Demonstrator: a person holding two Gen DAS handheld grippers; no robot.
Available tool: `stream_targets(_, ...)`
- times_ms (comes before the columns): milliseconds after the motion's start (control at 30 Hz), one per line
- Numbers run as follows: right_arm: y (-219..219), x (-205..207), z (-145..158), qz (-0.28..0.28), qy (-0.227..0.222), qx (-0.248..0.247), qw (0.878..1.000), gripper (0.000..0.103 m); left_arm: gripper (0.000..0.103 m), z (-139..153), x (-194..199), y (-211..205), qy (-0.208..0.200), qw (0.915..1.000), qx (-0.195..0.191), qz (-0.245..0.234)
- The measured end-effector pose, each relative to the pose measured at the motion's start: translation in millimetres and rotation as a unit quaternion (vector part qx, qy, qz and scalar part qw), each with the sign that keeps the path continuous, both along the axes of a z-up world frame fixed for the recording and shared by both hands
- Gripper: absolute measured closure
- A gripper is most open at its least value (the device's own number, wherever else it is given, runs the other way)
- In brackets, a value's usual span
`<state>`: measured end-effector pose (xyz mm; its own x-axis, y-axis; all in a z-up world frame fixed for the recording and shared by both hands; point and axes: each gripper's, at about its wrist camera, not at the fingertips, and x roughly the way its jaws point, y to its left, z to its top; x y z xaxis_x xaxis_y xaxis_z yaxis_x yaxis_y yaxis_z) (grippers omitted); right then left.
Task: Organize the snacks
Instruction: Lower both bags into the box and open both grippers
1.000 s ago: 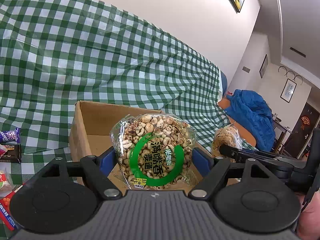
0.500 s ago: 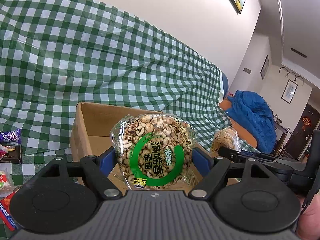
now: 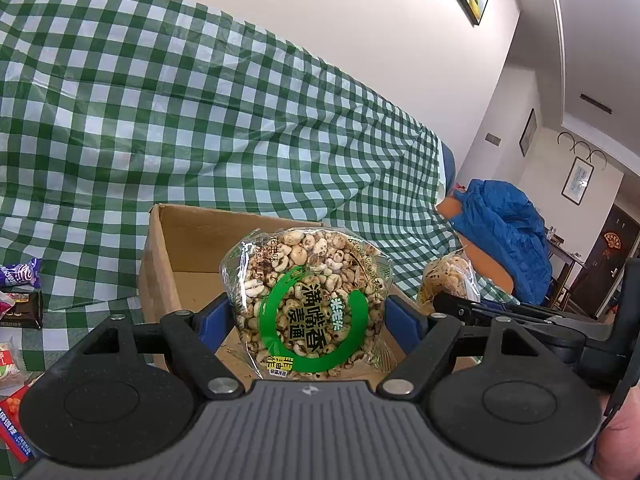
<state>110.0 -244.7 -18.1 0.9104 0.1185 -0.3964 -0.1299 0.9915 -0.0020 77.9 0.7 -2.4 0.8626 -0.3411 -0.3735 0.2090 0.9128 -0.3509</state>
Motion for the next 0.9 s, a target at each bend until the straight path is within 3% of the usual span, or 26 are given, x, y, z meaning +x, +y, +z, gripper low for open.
stream_targets(900, 5.0, 0.4, -0.3, 0.0, 0.002, -0.001, 1.0, 0.071, 0.019, 0.9, -0.6, -1.8, 0.0, 1.0, 0.002, -0.002)
